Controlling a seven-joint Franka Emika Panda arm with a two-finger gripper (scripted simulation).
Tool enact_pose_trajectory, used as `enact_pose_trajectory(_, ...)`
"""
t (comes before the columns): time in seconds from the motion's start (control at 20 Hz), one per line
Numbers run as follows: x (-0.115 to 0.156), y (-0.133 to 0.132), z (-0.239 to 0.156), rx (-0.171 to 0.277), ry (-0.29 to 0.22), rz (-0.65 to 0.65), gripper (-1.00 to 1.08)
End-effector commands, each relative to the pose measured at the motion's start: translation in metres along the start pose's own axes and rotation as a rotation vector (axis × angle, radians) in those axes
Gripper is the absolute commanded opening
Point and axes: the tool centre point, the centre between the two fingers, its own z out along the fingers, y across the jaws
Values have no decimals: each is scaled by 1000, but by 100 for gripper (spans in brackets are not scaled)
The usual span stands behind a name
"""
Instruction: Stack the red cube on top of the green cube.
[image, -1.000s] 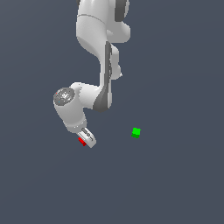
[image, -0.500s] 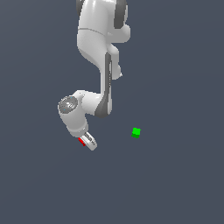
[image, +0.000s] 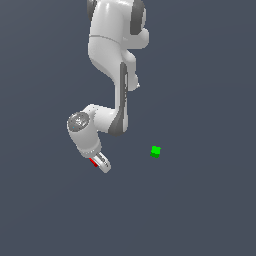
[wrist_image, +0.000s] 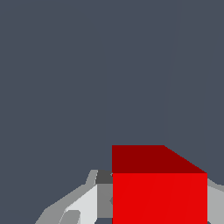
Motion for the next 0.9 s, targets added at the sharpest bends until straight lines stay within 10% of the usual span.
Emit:
enact_pose_trajectory(0.0, 0, 0, 0, 0, 1, 0, -100)
enact_pose_trajectory(0.85, -1, 1, -54, 0, 0, 1, -100)
